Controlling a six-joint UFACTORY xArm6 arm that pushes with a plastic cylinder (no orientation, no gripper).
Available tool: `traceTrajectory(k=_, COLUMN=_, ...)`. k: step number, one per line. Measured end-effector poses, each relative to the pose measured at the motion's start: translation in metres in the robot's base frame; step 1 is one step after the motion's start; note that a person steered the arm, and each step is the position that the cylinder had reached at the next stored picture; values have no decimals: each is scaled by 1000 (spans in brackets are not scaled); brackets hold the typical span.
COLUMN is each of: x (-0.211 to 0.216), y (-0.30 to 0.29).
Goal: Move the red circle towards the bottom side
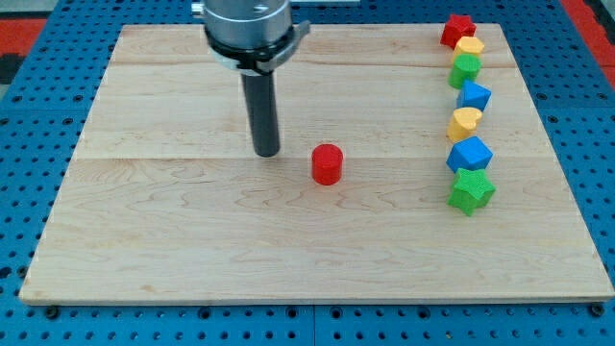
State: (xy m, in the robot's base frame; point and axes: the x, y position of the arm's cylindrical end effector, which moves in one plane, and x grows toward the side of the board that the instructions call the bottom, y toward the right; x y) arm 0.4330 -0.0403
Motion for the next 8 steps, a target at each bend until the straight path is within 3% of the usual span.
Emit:
traceTrajectory(k=4, x=5, y=65)
traceTrajectory(k=8, x=76, y=91)
